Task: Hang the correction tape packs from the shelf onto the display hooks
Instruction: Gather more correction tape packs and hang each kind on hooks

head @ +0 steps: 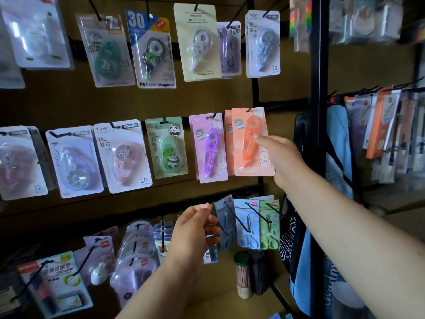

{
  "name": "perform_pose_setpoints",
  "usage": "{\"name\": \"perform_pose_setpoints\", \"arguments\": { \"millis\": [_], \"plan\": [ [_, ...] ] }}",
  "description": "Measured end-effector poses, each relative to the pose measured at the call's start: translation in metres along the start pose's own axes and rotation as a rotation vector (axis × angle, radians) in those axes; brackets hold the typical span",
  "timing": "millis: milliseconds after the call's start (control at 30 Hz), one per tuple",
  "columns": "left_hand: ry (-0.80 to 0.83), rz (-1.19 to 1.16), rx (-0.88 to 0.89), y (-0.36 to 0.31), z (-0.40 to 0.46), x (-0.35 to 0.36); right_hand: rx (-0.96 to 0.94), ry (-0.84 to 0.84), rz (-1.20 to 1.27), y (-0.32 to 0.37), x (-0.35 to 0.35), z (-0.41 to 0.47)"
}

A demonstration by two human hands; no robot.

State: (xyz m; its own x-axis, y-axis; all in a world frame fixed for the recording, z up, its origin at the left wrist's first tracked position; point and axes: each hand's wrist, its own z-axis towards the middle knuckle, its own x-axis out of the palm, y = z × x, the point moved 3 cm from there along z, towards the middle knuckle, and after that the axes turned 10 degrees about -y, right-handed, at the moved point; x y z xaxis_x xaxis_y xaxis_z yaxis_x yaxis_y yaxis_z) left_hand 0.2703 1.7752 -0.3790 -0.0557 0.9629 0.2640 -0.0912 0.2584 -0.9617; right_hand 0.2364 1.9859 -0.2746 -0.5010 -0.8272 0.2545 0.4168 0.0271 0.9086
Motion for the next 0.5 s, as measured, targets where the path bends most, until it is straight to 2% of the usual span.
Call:
{"name": "perform_pose_setpoints", "arguments": {
  "millis": [233, 500],
  "plan": [
    [0.008, -0.006, -0.018, 0.004, 0.004, 0.001, 0.081, -0.043, -0.098, -0.017, 0.014, 0.018],
    [-0.007, -0.027, -0.054, 0.012, 0.015, -0.003, 0.079, -0.120, -0.216, -0.036, 0.025, 0.030]
  ]
}}
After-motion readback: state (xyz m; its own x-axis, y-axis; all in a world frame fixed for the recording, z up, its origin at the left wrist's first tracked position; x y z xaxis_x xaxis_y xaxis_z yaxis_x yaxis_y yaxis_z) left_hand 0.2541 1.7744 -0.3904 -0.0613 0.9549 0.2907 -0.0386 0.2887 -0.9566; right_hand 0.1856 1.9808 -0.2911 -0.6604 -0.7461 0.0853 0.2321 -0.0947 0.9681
